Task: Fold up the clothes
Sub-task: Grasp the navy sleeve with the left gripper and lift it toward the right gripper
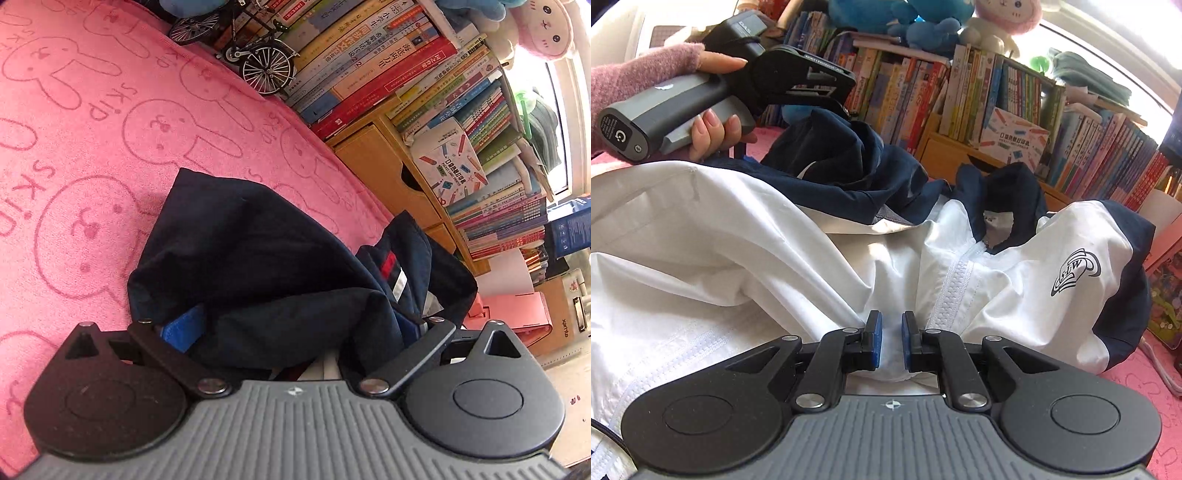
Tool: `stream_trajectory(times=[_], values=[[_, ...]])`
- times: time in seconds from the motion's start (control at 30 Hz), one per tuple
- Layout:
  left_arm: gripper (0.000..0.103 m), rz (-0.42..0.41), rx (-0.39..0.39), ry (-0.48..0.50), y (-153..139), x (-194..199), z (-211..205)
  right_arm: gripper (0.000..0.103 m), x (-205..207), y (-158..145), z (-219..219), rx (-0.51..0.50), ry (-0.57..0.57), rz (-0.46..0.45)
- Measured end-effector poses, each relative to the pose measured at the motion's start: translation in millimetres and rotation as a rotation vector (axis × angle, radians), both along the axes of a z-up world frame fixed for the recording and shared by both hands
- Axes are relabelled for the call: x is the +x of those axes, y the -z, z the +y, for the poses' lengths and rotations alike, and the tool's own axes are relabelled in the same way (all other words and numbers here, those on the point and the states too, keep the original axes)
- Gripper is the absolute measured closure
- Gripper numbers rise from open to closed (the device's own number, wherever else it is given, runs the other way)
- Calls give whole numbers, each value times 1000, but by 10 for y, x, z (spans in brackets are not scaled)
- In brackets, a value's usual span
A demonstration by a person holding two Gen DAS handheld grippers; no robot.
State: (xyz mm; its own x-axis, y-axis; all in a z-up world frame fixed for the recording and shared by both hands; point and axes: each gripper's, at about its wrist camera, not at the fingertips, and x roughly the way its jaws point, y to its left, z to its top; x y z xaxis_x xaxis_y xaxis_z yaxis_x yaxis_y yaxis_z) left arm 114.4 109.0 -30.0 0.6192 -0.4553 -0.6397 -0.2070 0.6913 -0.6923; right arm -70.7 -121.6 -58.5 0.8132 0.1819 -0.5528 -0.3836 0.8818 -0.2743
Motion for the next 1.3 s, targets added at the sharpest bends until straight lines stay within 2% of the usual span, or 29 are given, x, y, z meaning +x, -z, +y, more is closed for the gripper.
stream_trajectory(times=[0.17,0.33,0.4,0.43,0.47,0.53,0.63,0.7,0.73,0.8,0.87,0.9,0.93,0.97,1.1,1.17,1.23,1.3], values=[[0,12,-4,25,-4,61,12,88,6,-1,5,-2,-1,-1],[0,29,-69,-12,37,98,86,88,4,7,3,-14,-4,-8],[5,31,-53,-29,17,113,80,87,2,12,10,-22,-4,-11],[27,21,-11,-34,-20,118,57,87,1,13,13,-25,-5,-12],[55,3,26,-30,-56,125,29,87,0,15,15,-29,-5,-14],[71,-49,45,-27,-128,126,-25,87,-2,17,20,-36,-4,-17],[83,-167,62,-9,-336,110,-127,87,-5,16,15,-37,0,-24],[88,-297,132,35,-615,22,-281,85,-10,-8,-38,-9,16,-34],[91,-369,172,61,-769,-32,-371,85,-18,-42,-141,56,26,-37],[91,-520,242,136,-1062,-216,-592,85,-37,-132,-440,248,41,-36],[91,-670,316,231,-1283,-450,-851,83,-94,-167,-856,481,117,-43],[90,-734,355,293,-1332,-592,-990,78,-128,-176,-1083,604,164,-49],[89,-795,395,366,-1359,-745,-1140,63,-163,-185,-1310,727,212,-54],[88,-826,424,440,-1327,-873,-1276,56,-208,-200,-1490,793,259,-71],[83,-835,504,738,-965,-1285,-1761,54,-386,-284,-1970,851,391,-139],[82,-824,531,869,-770,-1458,-1969,51,-427,-302,-2179,914,404,-126],[82,-762,515,933,-532,-1493,-2040,46,-430,-288,-2283,970,394,-108],[80,-692,506,957,-347,-1536,-2069,43,-413,-278,-2350,1010,376,-91]])
